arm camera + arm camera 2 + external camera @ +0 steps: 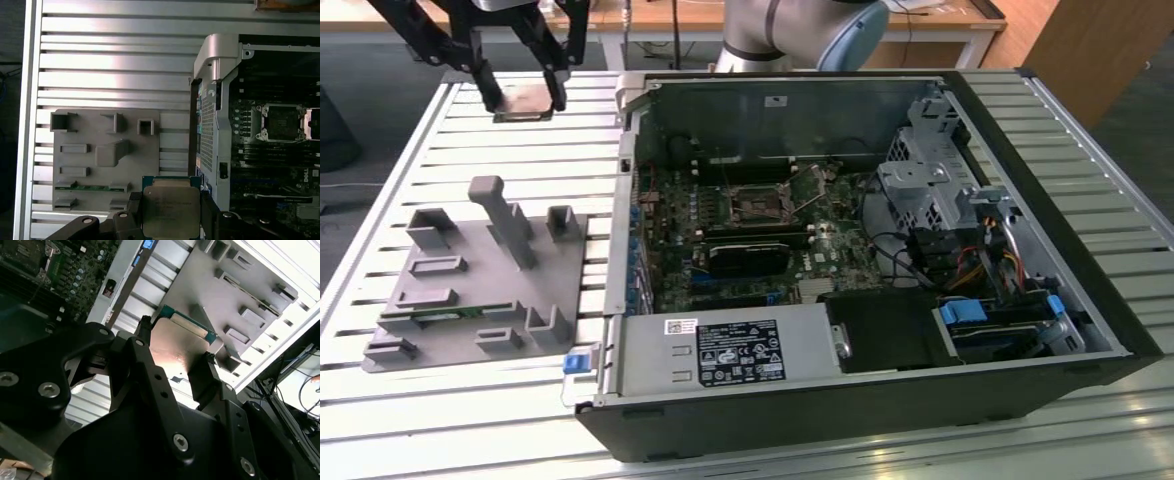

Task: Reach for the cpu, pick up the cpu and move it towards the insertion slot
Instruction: 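Pick up the cpu and move it towards the insertion slot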

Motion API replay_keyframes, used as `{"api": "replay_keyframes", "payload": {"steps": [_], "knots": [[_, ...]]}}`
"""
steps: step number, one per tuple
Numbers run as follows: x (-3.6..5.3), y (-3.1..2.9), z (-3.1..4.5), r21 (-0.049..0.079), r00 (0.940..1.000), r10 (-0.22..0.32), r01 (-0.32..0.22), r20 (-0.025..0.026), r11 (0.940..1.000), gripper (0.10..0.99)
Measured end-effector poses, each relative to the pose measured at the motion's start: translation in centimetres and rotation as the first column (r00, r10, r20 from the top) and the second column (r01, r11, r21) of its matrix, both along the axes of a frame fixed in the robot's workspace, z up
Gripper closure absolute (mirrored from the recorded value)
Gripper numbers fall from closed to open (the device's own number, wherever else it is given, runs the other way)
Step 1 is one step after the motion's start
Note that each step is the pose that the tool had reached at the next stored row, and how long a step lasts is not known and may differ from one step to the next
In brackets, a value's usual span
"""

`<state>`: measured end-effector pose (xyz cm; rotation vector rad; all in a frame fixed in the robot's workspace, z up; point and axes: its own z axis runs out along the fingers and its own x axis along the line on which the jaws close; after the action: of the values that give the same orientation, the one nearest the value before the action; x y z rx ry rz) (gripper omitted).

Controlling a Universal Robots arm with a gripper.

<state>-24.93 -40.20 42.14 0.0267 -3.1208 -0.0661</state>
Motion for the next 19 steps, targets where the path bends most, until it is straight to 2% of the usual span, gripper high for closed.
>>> {"api": "replay_keyframes", "payload": {"steps": [12, 19], "knots": [[4.18, 0.10, 0.00, 0.000, 1.0000, 0.000, 0.000, 0.0000, 1.0000, 0.541], [6.09, 0.78, -0.01, 0.000, 1.0000, 0.000, 0.000, 0.0000, 1.0000, 0.541]]}}
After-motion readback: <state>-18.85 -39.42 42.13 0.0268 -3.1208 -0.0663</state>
